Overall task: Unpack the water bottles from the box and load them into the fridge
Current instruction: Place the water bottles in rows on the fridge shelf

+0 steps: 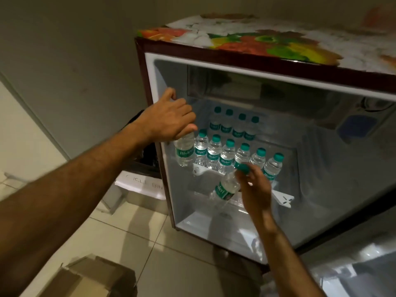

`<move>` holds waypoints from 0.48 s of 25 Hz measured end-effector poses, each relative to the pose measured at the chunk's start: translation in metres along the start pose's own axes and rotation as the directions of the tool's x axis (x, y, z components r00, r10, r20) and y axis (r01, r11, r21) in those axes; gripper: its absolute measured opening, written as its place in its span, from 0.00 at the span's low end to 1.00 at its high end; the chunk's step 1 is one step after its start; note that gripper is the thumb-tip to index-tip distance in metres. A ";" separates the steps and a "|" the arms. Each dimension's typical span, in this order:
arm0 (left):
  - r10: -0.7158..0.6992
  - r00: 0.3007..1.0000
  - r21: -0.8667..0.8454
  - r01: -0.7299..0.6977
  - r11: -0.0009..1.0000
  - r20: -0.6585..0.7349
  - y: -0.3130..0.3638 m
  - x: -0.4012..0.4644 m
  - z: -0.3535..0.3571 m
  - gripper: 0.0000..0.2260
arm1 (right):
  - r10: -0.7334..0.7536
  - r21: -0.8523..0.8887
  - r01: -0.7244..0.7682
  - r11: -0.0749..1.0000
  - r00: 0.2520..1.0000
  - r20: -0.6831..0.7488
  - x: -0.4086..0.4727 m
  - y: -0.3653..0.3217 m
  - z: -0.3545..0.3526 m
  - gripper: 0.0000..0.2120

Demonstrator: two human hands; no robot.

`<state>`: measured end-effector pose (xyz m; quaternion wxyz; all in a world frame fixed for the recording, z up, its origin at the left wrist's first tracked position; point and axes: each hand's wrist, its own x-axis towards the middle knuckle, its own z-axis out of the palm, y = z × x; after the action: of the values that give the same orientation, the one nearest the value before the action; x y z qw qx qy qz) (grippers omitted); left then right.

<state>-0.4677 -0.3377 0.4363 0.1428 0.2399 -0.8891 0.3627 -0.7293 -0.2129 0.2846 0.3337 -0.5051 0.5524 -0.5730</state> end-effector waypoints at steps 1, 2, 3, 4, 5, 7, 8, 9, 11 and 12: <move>0.034 0.999 0.029 -0.034 0.999 -0.001 -0.004 0.000 0.002 0.22 | 0.020 0.049 -0.020 0.999 1.000 -0.004 0.007 -0.003 -0.002 0.07; 0.066 0.998 0.061 -0.066 0.996 0.001 -0.005 -0.002 0.006 0.21 | 0.052 0.108 -0.048 0.993 0.998 -0.027 0.014 -0.004 -0.003 0.12; 0.093 0.996 0.097 -0.093 0.991 -0.003 -0.005 -0.003 0.011 0.20 | 0.088 0.159 -0.076 0.984 0.993 -0.075 0.020 -0.005 -0.003 0.15; 0.111 0.994 0.132 -0.107 0.985 -0.020 -0.003 -0.004 0.016 0.19 | 0.120 0.219 -0.088 0.972 0.983 -0.136 0.025 -0.007 -0.001 0.14; 0.120 0.992 0.164 -0.111 0.980 -0.041 -0.002 -0.004 0.021 0.18 | 0.152 0.290 -0.088 0.953 0.967 -0.207 0.028 -0.011 0.001 0.11; 0.125 0.990 0.199 -0.109 0.974 -0.068 -0.001 -0.003 0.028 0.19 | 0.219 0.436 -0.058 0.898 0.919 -0.328 0.042 -0.017 0.004 0.05; 0.128 0.990 0.203 -0.114 0.973 -0.056 -0.002 -0.003 0.030 0.20 | 0.254 0.488 -0.046 0.872 0.894 -0.370 0.051 -0.021 0.005 0.05; 0.129 0.991 0.205 -0.120 0.971 -0.030 -0.002 -0.003 0.032 0.22 | 0.293 0.530 -0.042 0.847 0.869 -0.399 0.060 -0.025 0.006 0.05; 0.122 0.992 0.220 -0.118 0.968 -0.008 -0.001 -0.005 0.035 0.25 | 0.333 0.571 -0.017 0.821 0.826 -0.454 0.078 -0.032 0.008 0.07; 0.114 0.993 0.233 -0.105 0.967 -0.026 -0.001 -0.005 0.036 0.24 | 0.339 0.584 0.002 0.811 0.814 -0.473 0.089 -0.034 0.009 0.08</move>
<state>-0.4657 -0.3625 0.4097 0.1111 0.1981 -0.8498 0.4757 -0.7386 -0.2934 0.3356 0.3428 -0.1421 0.4769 -0.7968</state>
